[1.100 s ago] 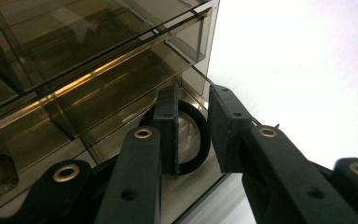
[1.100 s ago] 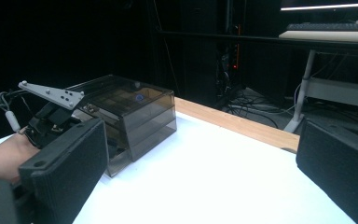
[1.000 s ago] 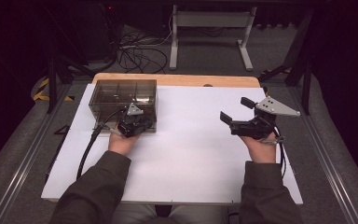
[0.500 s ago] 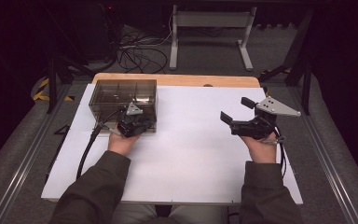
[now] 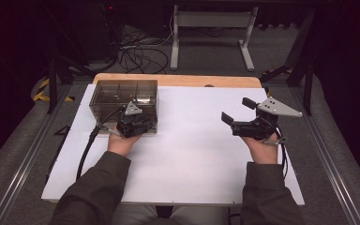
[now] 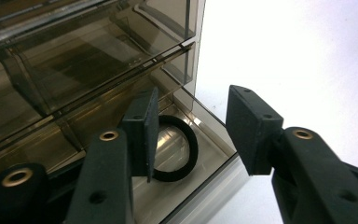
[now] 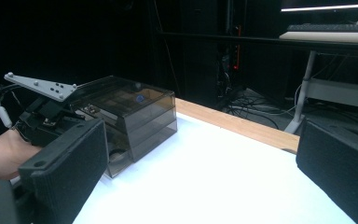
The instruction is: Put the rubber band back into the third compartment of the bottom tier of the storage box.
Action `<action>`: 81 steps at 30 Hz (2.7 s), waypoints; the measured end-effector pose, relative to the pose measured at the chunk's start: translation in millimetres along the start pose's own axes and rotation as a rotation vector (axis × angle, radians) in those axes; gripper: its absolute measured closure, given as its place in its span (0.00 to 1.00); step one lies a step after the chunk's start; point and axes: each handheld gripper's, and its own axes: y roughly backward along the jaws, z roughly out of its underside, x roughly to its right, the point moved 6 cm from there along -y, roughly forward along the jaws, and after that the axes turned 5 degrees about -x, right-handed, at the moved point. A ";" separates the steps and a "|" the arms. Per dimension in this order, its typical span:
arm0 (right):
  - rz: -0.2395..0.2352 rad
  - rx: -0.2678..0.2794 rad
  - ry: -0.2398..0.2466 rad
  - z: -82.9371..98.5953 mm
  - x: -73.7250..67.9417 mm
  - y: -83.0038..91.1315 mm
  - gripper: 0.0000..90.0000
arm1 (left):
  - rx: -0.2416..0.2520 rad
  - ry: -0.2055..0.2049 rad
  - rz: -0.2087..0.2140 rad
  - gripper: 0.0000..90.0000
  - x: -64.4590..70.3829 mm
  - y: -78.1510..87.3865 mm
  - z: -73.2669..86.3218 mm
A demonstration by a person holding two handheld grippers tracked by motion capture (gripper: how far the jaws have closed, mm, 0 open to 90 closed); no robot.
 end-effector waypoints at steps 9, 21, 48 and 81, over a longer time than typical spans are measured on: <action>-0.001 0.000 0.000 0.1 0.0 0.0 0.03 | 0.030 -0.001 0.003 0.54 1.1 5.2 -3.7; 0.002 -0.001 0.001 0.0 0.0 0.3 0.03 | 0.082 -0.010 -0.003 0.47 2.3 17.5 -10.6; 0.006 0.007 -0.003 -0.9 -0.1 1.7 0.03 | 0.165 -0.012 -0.007 0.33 3.0 45.6 -20.2; 0.013 0.015 -0.006 -1.0 0.9 2.1 0.03 | 0.280 -0.015 -0.008 0.22 4.7 86.3 -25.0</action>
